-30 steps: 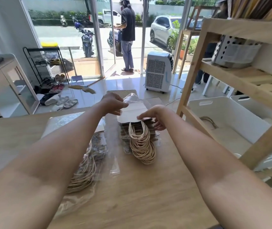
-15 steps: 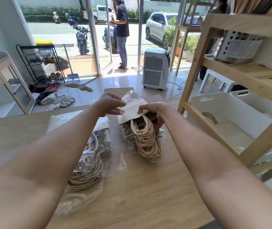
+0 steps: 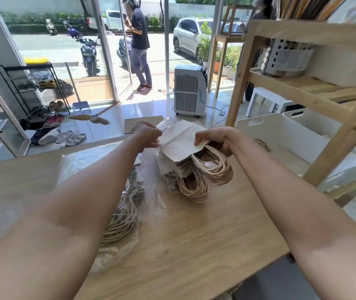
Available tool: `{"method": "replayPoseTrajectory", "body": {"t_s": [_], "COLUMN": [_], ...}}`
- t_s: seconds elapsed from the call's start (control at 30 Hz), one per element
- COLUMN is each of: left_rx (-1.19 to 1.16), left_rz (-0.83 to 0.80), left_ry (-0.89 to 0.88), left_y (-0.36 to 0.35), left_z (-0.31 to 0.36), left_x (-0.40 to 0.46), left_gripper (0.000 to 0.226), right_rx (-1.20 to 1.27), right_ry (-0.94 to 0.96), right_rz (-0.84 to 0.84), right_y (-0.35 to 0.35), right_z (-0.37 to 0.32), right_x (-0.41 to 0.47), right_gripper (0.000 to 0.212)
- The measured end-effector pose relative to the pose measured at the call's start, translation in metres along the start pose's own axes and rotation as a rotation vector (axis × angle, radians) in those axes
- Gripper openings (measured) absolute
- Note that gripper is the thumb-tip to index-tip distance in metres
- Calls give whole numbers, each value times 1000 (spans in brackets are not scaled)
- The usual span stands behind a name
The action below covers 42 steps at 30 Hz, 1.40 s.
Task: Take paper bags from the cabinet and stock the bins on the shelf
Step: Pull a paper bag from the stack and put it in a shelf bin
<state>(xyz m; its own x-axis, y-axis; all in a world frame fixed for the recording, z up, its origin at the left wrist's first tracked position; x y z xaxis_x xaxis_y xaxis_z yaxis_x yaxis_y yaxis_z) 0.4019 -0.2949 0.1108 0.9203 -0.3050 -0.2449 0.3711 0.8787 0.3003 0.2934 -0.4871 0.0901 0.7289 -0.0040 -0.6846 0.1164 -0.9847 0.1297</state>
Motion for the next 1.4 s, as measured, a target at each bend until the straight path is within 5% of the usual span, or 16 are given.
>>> {"method": "replayPoseTrajectory", "body": {"t_s": [0.2, 0.3, 0.37, 0.47, 0.63, 0.77, 0.83, 0.93, 1.0, 1.13, 1.27, 1.4], "left_rx": [133, 219, 303, 487, 826, 910, 838, 991, 1218, 1263, 1313, 1337], "left_rz": [86, 115, 125, 136, 113, 130, -29, -427, -523, -429, -298, -236], "left_ry": [-71, -93, -76, -51, -72, -383, -521, -476, -457, -456, -485, -532], "left_y": [-11, -20, -33, -52, -86, -132, -168, -234, -259, -274, -272, -274], "left_z": [11, 14, 15, 17, 24, 55, 68, 50, 34, 33, 37, 37], "left_x": [-8, -15, -24, -35, -45, -79, -99, -115, -119, -118, -116, -115], "left_gripper": [13, 17, 5, 53, 77, 92, 105, 122, 117, 52, 45, 45], "right_rx": [-145, -347, -511, -751, -974, -947, -950, -913, -901, -848, -747, -866], "right_ry": [122, 235, 298, 309, 239, 251, 272, 323, 342, 335, 189, 95], "right_rz": [79, 241, 343, 410, 392, 341, 337, 308, 291, 298, 245, 378], "right_y": [58, 97, 111, 118, 120, 112, 110, 108, 106, 114, 134, 150], "right_z": [25, 31, 39, 64, 123, 153, 156, 157, 158, 167, 201, 219], "right_x": [-59, -98, -127, -148, -133, -126, -127, -131, -131, -134, -137, -145], "right_gripper": [15, 46, 45, 30, 50, 67, 60, 55, 54, 70, 84, 31]}}
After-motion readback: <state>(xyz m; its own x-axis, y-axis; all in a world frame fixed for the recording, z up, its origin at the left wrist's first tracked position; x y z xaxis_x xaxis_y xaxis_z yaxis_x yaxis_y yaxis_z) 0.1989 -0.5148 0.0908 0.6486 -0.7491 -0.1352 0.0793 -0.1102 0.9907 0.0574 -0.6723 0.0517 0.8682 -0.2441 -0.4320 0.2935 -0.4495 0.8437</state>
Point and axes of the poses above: each hand's wrist, its own x-axis towards the middle knuckle, its own y-axis out of the back of the hand, z = x × y, the point moved 10 cm from there along x, towards the middle knuckle, and after that the axes turned 10 degrees about -z, right-handed, at the moved point
